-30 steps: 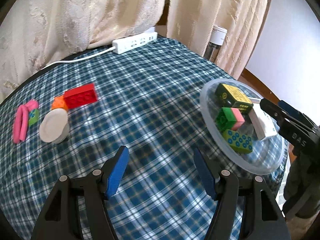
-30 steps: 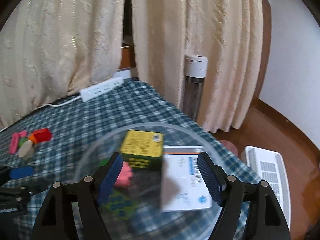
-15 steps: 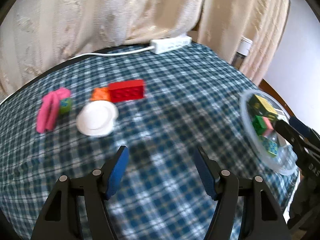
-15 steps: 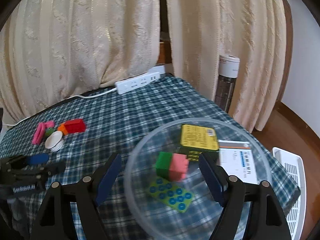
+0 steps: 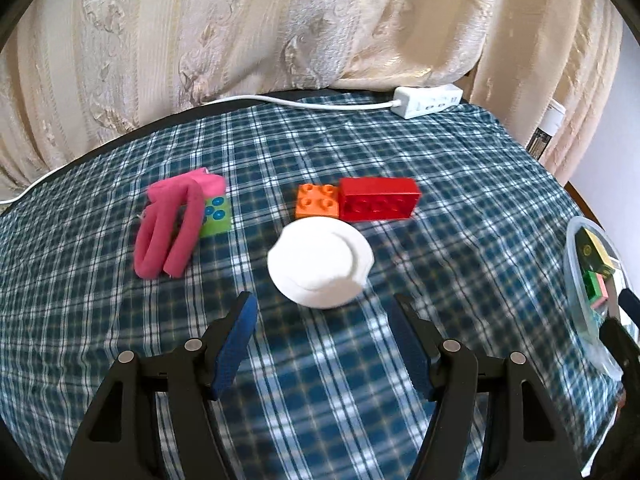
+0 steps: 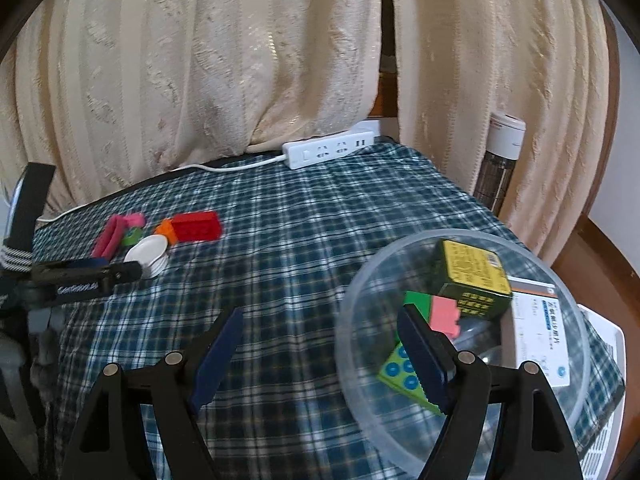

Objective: Organize objects
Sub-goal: 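Withdraw both tools from the bowl and move left tool to white saucer, then close left tool on the rim of the white saucer, then close right tool on red brick while left tool holds the white saucer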

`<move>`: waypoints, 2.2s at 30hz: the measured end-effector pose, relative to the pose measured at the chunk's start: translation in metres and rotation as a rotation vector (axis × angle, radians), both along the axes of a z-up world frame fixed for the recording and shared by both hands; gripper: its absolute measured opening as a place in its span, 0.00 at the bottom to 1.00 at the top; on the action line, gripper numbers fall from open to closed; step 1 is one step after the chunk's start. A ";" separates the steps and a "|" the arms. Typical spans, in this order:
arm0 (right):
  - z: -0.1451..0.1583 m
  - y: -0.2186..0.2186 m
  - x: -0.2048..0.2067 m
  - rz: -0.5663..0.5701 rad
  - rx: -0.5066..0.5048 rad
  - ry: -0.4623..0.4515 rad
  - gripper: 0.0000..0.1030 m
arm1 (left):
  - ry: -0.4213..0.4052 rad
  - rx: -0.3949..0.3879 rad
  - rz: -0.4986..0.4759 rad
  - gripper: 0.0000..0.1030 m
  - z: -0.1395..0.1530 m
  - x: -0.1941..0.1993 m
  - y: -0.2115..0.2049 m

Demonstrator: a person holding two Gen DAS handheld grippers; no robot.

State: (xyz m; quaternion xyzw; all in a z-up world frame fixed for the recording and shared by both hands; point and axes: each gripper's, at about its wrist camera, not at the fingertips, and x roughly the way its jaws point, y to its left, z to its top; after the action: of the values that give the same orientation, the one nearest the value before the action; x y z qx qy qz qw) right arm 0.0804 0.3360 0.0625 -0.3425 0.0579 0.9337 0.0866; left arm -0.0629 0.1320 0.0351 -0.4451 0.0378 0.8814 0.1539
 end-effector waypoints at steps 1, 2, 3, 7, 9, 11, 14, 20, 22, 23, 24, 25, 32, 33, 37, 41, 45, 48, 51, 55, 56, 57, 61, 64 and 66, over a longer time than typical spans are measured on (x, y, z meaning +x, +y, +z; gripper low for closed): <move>0.000 -0.001 -0.001 0.003 -0.001 -0.002 0.80 | -0.003 0.002 -0.001 0.67 0.000 -0.002 0.000; -0.001 -0.002 -0.002 0.005 -0.003 -0.005 0.80 | -0.004 0.006 -0.005 0.67 0.000 -0.004 0.000; -0.002 -0.003 -0.003 0.009 -0.004 -0.008 0.80 | -0.004 0.007 -0.008 0.67 -0.001 -0.006 0.000; -0.006 -0.007 -0.006 0.023 -0.008 -0.020 0.80 | -0.004 0.006 -0.021 0.67 -0.005 -0.013 0.002; -0.007 -0.008 -0.009 0.032 -0.018 -0.025 0.80 | -0.015 0.008 -0.027 0.67 -0.007 -0.016 0.004; -0.010 -0.009 -0.011 0.038 -0.031 -0.034 0.80 | -0.024 0.008 -0.032 0.67 -0.010 -0.020 0.005; -0.013 -0.011 -0.016 0.044 -0.035 -0.044 0.80 | -0.021 -0.005 -0.040 0.67 -0.012 -0.023 0.008; -0.020 -0.014 -0.023 0.055 -0.039 -0.062 0.80 | -0.038 -0.016 -0.035 0.67 -0.021 -0.033 0.008; -0.021 -0.015 -0.025 0.058 -0.045 -0.068 0.80 | -0.045 -0.019 -0.035 0.67 -0.025 -0.035 0.009; -0.022 -0.015 -0.027 0.060 -0.051 -0.071 0.80 | -0.045 -0.020 -0.035 0.67 -0.026 -0.036 0.009; -0.022 -0.015 -0.029 0.061 -0.056 -0.074 0.80 | -0.045 -0.021 -0.034 0.67 -0.026 -0.036 0.009; -0.023 -0.015 -0.031 0.063 -0.060 -0.078 0.80 | -0.040 -0.021 -0.033 0.67 -0.027 -0.036 0.009; -0.028 -0.022 -0.043 0.084 -0.071 -0.101 0.80 | -0.024 -0.014 -0.043 0.66 -0.027 -0.038 0.007; -0.029 -0.024 -0.045 0.087 -0.071 -0.103 0.80 | -0.023 -0.013 -0.044 0.64 -0.027 -0.038 0.007; -0.031 -0.029 -0.053 0.102 -0.076 -0.112 0.80 | -0.017 -0.006 -0.041 0.61 -0.026 -0.038 0.004; -0.034 -0.032 -0.060 0.114 -0.092 -0.125 0.80 | -0.013 -0.004 -0.028 0.61 -0.025 -0.037 0.000; -0.035 -0.034 -0.068 0.125 -0.118 -0.134 0.80 | -0.003 -0.003 -0.020 0.60 -0.021 -0.033 -0.003; -0.034 -0.036 -0.076 0.136 -0.134 -0.134 0.80 | 0.007 -0.013 -0.015 0.54 -0.016 -0.028 -0.006; -0.031 -0.040 -0.087 0.153 -0.149 -0.134 0.80 | 0.020 -0.012 -0.010 0.54 -0.011 -0.020 -0.011; -0.030 -0.048 -0.104 0.170 -0.168 -0.141 0.82 | 0.026 -0.011 -0.004 0.54 -0.008 -0.012 -0.019; -0.030 -0.050 -0.106 0.172 -0.166 -0.142 0.82 | 0.021 -0.009 -0.002 0.54 -0.009 -0.011 -0.022; -0.030 -0.052 -0.108 0.175 -0.164 -0.141 0.82 | 0.015 -0.005 0.002 0.55 -0.010 -0.010 -0.024; -0.033 -0.058 -0.110 0.184 -0.167 -0.145 0.82 | -0.037 0.023 0.023 0.62 -0.017 -0.013 -0.032; -0.036 -0.057 -0.109 0.177 -0.176 -0.150 0.82 | -0.041 0.032 0.030 0.65 -0.019 -0.015 -0.034; -0.037 -0.054 -0.108 0.170 -0.183 -0.151 0.82 | -0.038 0.032 0.023 0.67 -0.019 -0.015 -0.033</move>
State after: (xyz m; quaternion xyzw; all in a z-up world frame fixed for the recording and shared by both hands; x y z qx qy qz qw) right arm -0.0278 0.2816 0.0254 -0.4217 0.1071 0.9001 -0.0202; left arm -0.0782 0.0992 0.0163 -0.4598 0.0156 0.8749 0.1514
